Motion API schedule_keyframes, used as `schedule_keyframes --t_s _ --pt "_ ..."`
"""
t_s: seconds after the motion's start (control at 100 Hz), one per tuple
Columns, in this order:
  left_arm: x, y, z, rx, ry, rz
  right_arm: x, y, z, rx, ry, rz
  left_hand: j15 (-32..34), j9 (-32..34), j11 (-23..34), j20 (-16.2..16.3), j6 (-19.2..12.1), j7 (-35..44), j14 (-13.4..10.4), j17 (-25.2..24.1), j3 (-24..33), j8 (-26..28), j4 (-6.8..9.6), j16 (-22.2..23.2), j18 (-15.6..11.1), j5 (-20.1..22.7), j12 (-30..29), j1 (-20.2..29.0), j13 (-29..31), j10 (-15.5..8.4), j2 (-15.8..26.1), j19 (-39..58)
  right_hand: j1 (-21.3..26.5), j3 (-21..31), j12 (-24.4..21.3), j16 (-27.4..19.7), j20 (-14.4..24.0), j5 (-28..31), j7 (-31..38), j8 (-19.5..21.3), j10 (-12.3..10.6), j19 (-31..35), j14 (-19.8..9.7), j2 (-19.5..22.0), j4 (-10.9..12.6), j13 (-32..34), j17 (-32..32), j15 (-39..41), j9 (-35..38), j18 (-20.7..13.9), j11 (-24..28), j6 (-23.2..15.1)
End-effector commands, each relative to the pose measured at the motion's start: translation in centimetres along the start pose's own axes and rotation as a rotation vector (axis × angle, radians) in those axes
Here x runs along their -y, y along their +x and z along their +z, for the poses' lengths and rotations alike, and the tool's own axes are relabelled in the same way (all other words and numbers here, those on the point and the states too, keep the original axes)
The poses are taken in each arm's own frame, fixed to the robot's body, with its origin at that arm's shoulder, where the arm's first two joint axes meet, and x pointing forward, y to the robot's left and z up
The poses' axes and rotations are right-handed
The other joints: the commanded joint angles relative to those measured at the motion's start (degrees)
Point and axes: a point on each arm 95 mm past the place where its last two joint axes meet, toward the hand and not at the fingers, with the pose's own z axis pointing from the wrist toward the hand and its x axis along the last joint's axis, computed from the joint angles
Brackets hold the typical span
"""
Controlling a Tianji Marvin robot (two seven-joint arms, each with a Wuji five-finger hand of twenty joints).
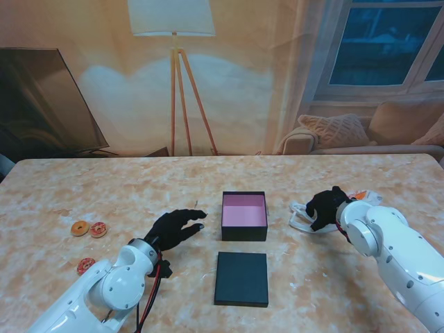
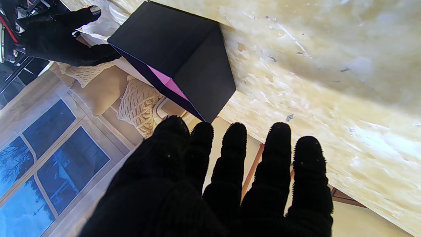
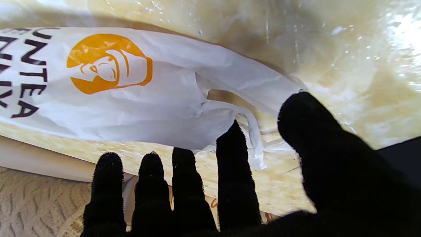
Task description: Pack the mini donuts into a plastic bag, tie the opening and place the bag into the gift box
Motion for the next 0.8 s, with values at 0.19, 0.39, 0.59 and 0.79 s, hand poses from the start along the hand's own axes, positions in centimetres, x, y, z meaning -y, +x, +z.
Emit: schedule_keyframes --t_s 0.19,0.39,0.59,0.79 --pt "-0.1 0.1 -0.1 -0.003 -0.014 -0.002 0.3 0.5 0.8 0.009 0.020 -0.045 -1.2 -1.8 -0.8 0.2 -1.0 1.0 -0.3 -0.9 2.3 0.6 -0.13 -0.5 0.8 0.2 -0.3 -1.7 -1.0 -1.2 -0.6 -1.0 0.3 3.4 0.9 1.3 0.0 2.5 5.3 4.4 1.3 1.4 0.5 -3.1 0.2 2.2 2.9 3.8 -0.5 -1.4 2.3 -2.4" --pt "-0.1 0.1 -0.1 -0.003 -0.012 -0.001 0.4 0.6 1.3 0.015 0.028 -0.050 -1.1 -1.7 -0.8 0.4 -1.0 1.0 -0.2 -0.9 2.9 0.6 -0.18 -0.4 0.9 0.2 -0.3 -2.1 -0.9 -1.3 -0.7 -1.0 3.2 2.1 1.4 1.3 0.5 2.5 22.3 15.9 0.9 1.5 0.2 -6.1 -6.7 2.6 3.3 5.4 0.7 -1.4 3.6 -10.2" --pt "-0.1 0.1 -0.1 -0.004 -0.012 0.000 0.4 0.8 1.4 0.013 0.029 -0.029 -1.1 -1.6 -0.8 0.6 -1.0 1.0 -0.3 -0.9 3.4 0.7 -0.21 -0.3 1.1 0.2 -0.2 -2.4 -1.0 -1.2 -0.8 -1.0 4.9 1.7 2.7 2.0 0.7 3.9 35.0 26.9 0.0 1.7 -0.1 -8.1 -8.3 4.3 3.8 6.9 3.6 -1.5 5.6 -15.9" --pt "-0.1 0.2 -0.1 -0.004 -0.013 0.000 0.2 0.8 1.5 0.004 0.005 -0.016 -1.1 -1.6 -0.9 0.8 -1.1 1.0 -0.3 -0.9 3.7 0.7 -0.24 -0.3 1.2 0.3 -0.2 -2.6 -0.9 -1.2 -0.9 -1.1 5.0 1.1 4.1 2.8 1.0 8.9 40.8 34.4 -1.0 2.1 -0.8 -4.7 -8.1 6.7 4.9 8.7 6.6 -1.7 7.5 -17.5"
